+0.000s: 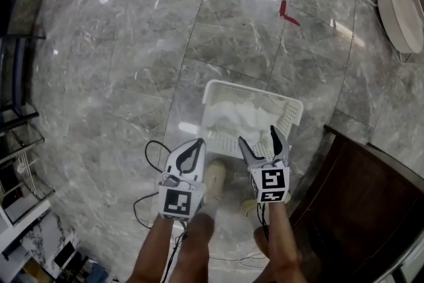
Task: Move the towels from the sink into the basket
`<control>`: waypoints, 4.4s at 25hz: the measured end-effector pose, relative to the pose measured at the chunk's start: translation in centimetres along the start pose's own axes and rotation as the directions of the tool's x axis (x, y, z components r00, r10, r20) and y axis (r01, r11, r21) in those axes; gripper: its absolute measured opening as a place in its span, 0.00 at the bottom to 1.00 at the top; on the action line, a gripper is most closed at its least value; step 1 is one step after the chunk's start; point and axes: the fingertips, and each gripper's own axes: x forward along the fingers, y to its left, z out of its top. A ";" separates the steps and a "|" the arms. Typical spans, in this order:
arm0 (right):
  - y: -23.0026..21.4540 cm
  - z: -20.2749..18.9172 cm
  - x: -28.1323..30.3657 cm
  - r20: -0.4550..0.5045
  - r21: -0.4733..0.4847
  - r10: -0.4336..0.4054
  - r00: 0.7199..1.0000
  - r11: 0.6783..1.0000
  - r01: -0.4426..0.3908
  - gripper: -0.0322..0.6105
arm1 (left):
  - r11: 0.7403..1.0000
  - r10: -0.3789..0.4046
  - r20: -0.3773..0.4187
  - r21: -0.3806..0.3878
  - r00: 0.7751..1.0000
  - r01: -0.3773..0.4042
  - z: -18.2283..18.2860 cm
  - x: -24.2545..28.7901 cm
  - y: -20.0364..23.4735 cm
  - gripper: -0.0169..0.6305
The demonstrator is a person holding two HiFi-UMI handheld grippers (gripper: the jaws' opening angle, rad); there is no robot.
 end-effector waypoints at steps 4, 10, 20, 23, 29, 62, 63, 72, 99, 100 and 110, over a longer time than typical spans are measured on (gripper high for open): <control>0.6 1.7 -1.2 0.019 -0.014 0.012 1.000 1.000 -0.012 0.66 | 1.000 0.003 0.007 -0.014 1.000 -0.003 1.7 -1.0 -0.2 0.04; 1.4 6.5 -4.0 0.069 -0.047 0.030 0.997 0.999 -0.027 0.63 | 0.999 0.028 0.051 -0.031 0.998 -0.026 6.7 -3.1 -0.3 0.04; 1.6 18.4 -14.6 0.185 -0.081 -0.019 0.983 0.996 0.035 0.42 | 0.992 0.007 0.141 0.126 0.990 -0.025 18.6 -9.4 -2.4 0.04; 1.6 22.3 -18.6 0.234 -0.080 -0.050 0.971 0.994 0.070 0.37 | 0.989 -0.014 0.179 0.145 0.984 -0.012 23.0 -11.7 -3.7 0.04; 1.7 28.8 -27.8 0.321 -0.049 -0.096 0.942 0.992 0.118 0.29 | 0.982 -0.022 0.245 0.187 0.969 -0.025 31.3 -17.1 -6.5 0.04; 5.6 39.9 -67.0 0.547 0.090 -0.394 0.739 0.905 0.416 0.07 | 0.927 -0.262 0.399 0.358 0.879 0.114 51.0 -41.2 -22.5 0.04; 5.8 39.6 -67.3 0.544 0.092 -0.401 0.737 0.902 0.422 0.07 | 0.925 -0.265 0.398 0.362 0.878 0.115 50.9 -41.5 -22.6 0.04; 6.1 38.1 -68.7 0.553 0.105 -0.421 0.719 0.892 0.441 0.07 | 0.919 -0.289 0.400 0.370 0.870 0.135 50.3 -41.8 -24.1 0.04; -1.8 26.1 -83.4 0.441 0.378 -0.746 0.499 0.658 0.651 0.07 | 0.693 -0.658 0.247 0.568 0.711 0.444 49.4 -39.7 -45.2 0.04; -2.3 24.9 -84.5 0.426 0.395 -0.766 0.480 0.635 0.664 0.07 | 0.671 -0.681 0.232 0.578 0.695 0.465 49.1 -39.7 -46.9 0.04; -4.9 13.8 -95.8 0.242 0.543 -0.933 0.267 0.358 0.760 0.07 | 0.406 -0.865 0.054 0.658 0.498 0.634 45.3 -40.9 -63.1 0.04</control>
